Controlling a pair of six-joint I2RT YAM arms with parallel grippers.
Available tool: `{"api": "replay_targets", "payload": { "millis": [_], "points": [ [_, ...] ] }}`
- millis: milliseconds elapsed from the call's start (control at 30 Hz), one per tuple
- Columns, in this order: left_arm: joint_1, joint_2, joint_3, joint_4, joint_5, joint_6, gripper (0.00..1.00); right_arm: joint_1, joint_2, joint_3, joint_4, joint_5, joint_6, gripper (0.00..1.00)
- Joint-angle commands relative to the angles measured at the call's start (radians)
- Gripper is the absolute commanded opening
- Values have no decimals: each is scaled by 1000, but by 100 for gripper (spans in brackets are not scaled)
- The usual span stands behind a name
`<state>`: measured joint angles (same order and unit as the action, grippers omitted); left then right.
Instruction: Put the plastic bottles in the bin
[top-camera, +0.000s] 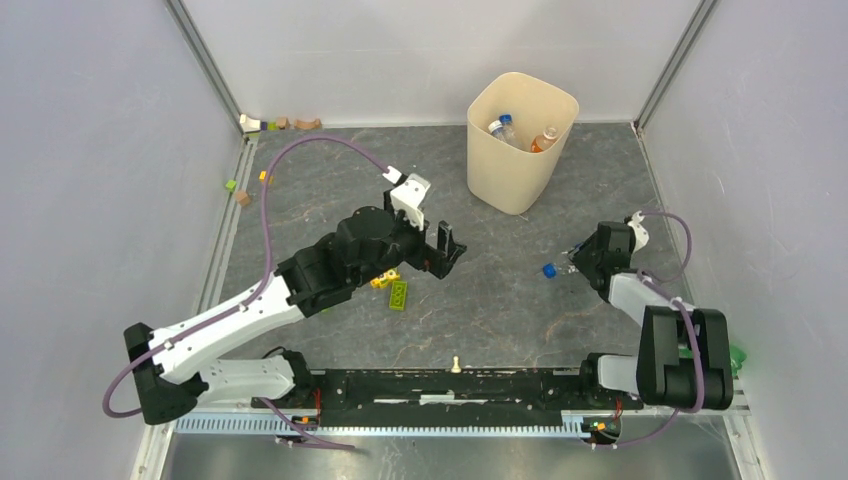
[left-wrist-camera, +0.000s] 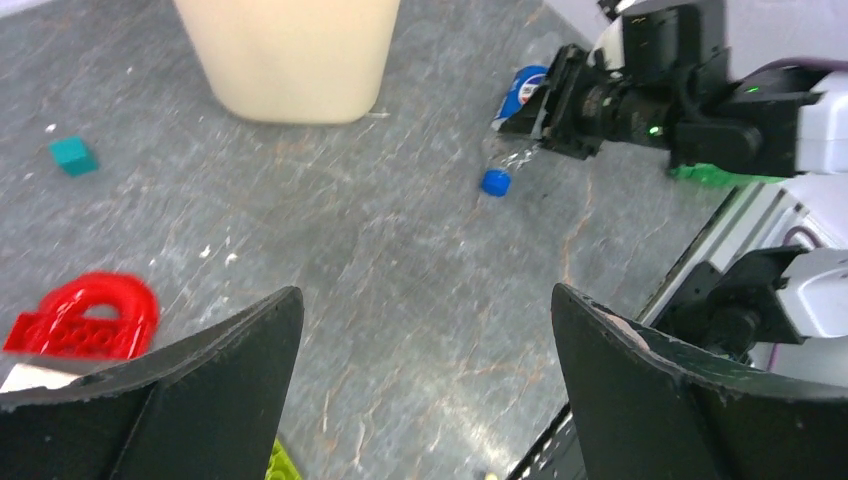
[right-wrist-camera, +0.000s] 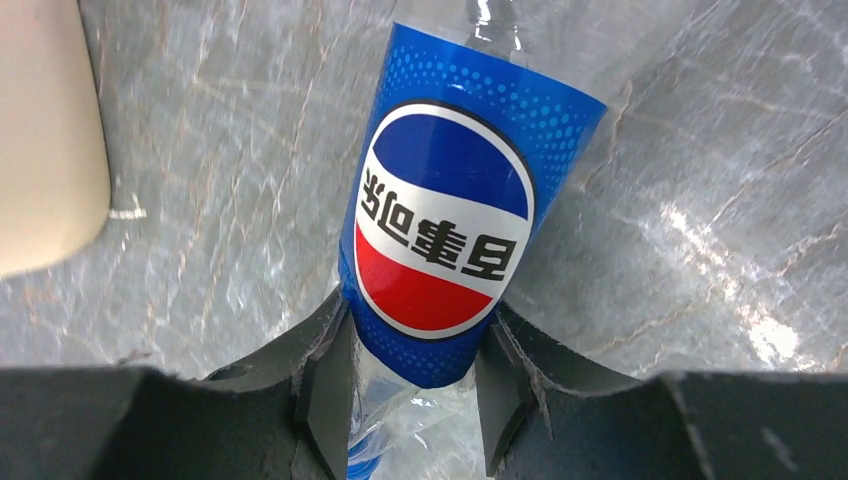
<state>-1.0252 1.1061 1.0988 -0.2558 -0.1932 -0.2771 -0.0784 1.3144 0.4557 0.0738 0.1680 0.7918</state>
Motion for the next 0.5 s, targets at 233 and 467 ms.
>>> {"api": "replay_targets", "payload": {
  "millis": [233,467],
  "points": [
    [-6,-142,24,-313,-210,151,100,25,-246,23,-181,-107,-316,0],
    [-6,-196,-102,-238,-267,173,100,51,-417,206,-196,-207,-413,0]
  ]
}}
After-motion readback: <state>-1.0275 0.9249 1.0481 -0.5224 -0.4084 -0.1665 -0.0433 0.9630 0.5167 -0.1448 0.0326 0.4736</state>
